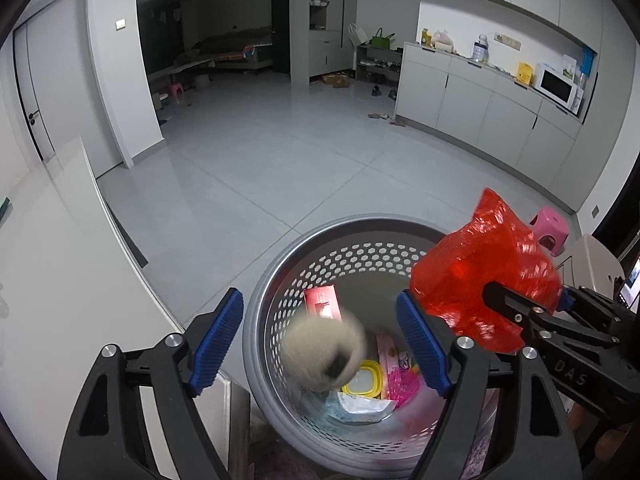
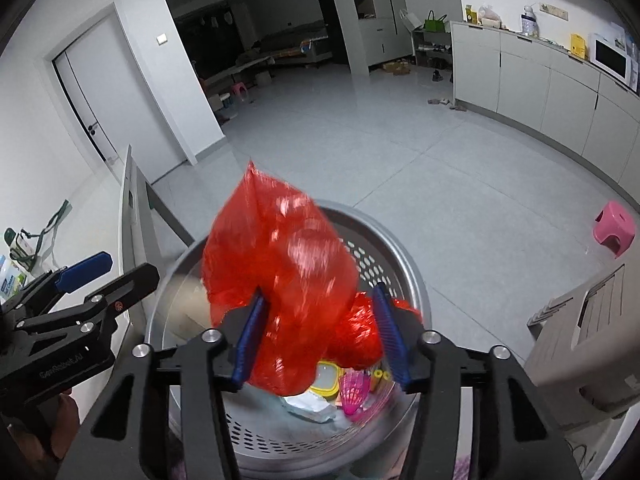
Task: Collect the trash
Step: 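Carry the red bag and fluffy pouch over the grey basket, then open both tools to drop the bag and pouch into the basket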
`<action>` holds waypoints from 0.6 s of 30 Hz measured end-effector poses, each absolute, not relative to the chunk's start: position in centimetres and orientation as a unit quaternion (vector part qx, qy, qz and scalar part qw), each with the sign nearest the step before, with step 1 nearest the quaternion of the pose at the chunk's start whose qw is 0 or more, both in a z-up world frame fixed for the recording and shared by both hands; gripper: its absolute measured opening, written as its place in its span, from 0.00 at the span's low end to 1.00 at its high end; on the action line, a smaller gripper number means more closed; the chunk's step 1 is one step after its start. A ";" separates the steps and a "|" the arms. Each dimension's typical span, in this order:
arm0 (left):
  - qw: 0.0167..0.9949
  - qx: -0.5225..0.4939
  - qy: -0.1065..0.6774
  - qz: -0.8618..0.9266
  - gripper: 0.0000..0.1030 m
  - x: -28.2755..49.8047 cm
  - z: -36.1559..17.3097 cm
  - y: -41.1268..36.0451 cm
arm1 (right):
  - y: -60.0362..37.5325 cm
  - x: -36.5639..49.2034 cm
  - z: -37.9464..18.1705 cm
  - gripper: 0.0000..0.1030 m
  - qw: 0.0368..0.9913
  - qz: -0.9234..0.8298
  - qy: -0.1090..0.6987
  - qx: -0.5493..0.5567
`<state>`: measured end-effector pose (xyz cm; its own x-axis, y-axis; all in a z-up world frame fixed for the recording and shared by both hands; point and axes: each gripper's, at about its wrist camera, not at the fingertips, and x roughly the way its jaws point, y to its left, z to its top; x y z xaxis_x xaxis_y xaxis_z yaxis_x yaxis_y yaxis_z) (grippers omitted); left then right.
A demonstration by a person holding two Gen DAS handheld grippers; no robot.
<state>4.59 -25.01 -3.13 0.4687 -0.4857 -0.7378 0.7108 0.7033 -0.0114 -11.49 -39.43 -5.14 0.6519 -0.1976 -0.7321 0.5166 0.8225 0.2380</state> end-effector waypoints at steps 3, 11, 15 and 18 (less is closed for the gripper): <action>0.844 0.152 0.373 -0.353 0.78 4.6 -3.0 -25.2 | -39.7 -11.8 -5.0 0.50 0.883 -0.203 0.361 0.222; 0.845 0.151 0.375 -0.350 0.79 4.6 -3.0 -24.5 | -39.6 -12.0 -4.6 0.58 0.886 -0.197 0.357 0.222; 0.846 0.149 0.375 -0.350 0.79 4.5 -2.9 -24.4 | -39.6 -12.0 -4.3 0.58 0.886 -0.196 0.357 0.220; 0.846 0.147 0.376 -0.350 0.79 4.4 -3.0 -24.4 | -39.4 -12.0 -4.0 0.58 0.888 -0.193 0.354 0.220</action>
<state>4.43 -24.37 -2.99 0.4729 -0.4811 -0.7382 0.7017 0.7123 -0.0148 -11.96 -39.35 -4.03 0.6748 -0.1871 -0.7139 0.4993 0.8281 0.2549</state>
